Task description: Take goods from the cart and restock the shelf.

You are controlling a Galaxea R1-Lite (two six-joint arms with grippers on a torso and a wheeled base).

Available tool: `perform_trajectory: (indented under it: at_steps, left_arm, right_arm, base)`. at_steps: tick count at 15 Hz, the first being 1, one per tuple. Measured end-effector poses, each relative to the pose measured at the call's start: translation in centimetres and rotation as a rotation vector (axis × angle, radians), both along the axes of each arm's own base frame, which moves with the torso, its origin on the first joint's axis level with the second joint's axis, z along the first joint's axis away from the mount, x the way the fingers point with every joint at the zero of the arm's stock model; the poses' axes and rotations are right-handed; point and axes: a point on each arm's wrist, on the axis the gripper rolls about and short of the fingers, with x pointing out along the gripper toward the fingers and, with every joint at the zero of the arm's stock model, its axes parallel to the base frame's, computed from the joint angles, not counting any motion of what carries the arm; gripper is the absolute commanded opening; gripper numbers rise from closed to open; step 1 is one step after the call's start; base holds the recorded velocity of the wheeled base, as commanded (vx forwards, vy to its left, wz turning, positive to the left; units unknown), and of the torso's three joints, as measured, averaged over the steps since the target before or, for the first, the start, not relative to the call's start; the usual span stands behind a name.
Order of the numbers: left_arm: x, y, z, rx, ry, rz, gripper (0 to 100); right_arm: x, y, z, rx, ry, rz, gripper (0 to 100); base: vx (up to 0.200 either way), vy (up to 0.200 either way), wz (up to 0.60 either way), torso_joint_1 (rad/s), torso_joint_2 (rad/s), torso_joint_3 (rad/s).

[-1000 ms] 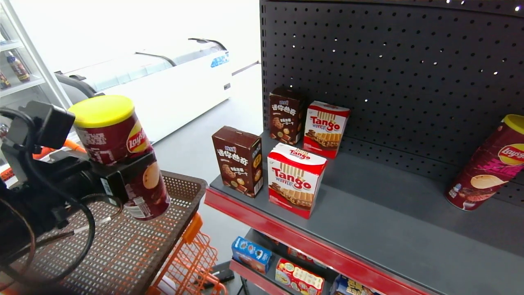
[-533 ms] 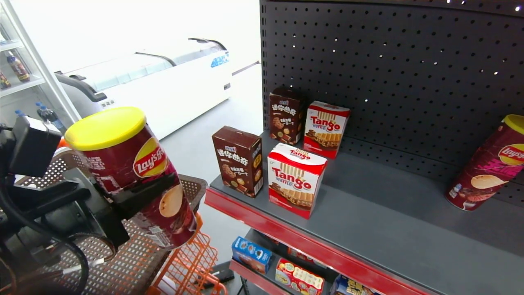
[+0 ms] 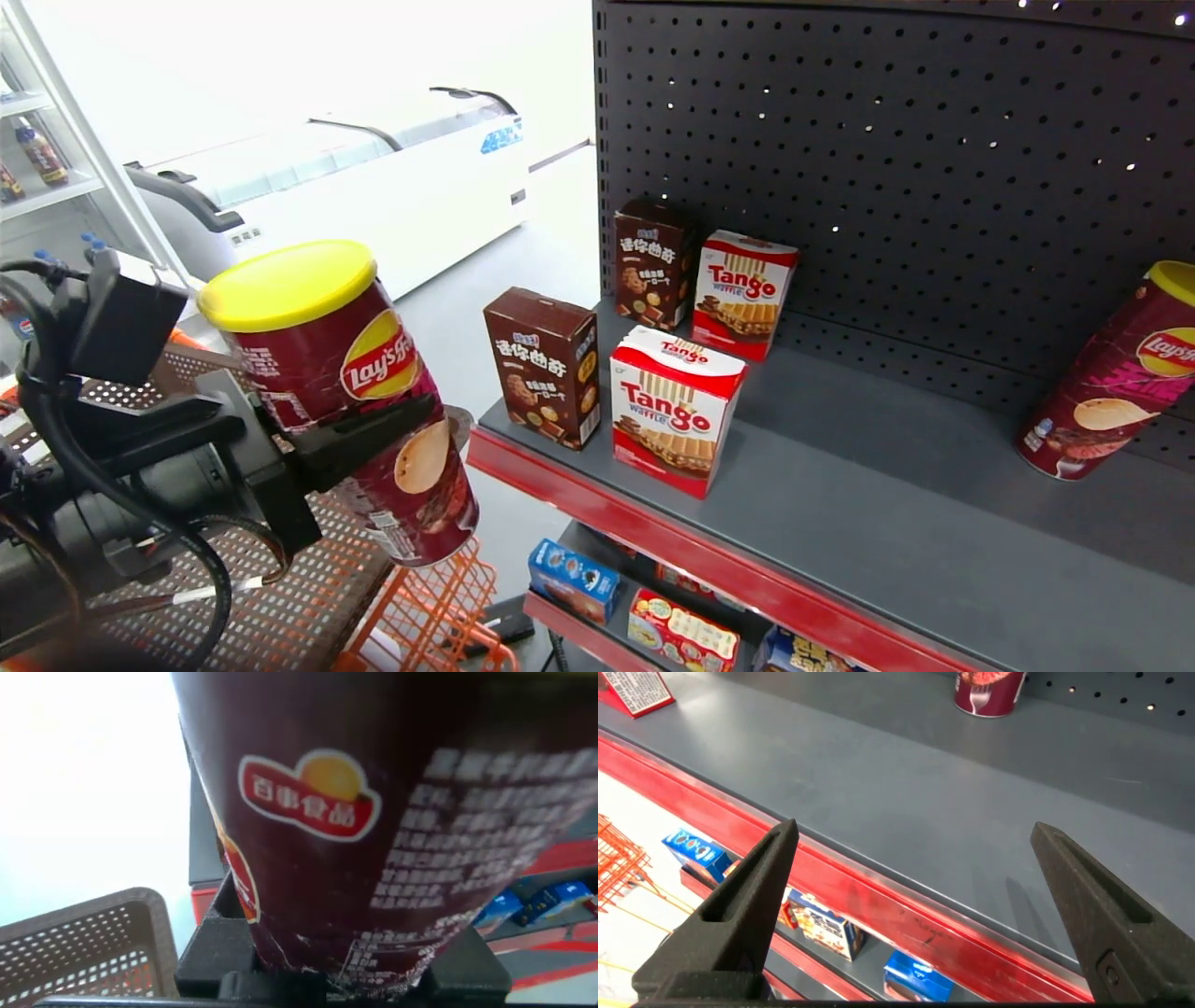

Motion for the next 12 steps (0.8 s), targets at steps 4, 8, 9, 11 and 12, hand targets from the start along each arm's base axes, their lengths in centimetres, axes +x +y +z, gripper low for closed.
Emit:
perform_trajectory:
  at_steps: [4,8,9,11,12]
  left_arm:
    - [1.0,-0.4,-0.2,0.007,0.012,-0.036,0]
    - [2.6,-1.7,0.3,0.030,-0.018,-0.139,0]
    - [3.1,-2.1,0.4,0.038,-0.025,-0.164,0]
    - [4.2,-2.6,0.4,0.058,-0.037,-0.178,0]
    - [4.7,-3.0,0.3,0.064,-0.037,-0.187,0]
  right_arm:
    - [0.0,0.0,0.0,0.000,0.000,-0.001,100]
    - [0.0,0.0,0.0,0.000,0.000,0.000,100]
    - [0.0,0.0,0.0,0.000,0.000,0.001,100]
    - [0.0,0.0,0.0,0.000,0.000,0.001,100]
    - [0.0,0.0,0.0,0.000,0.000,0.000,100]
  base:
    - [0.000,0.000,0.00,0.000,0.00,0.000]
    - [0.000,0.000,0.00,0.000,0.00,0.000]
    - [0.000,0.000,0.00,0.000,0.00,0.000]
    - [0.000,0.000,0.00,0.000,0.00,0.000]
    - [0.000,0.000,0.00,0.000,0.00,0.000]
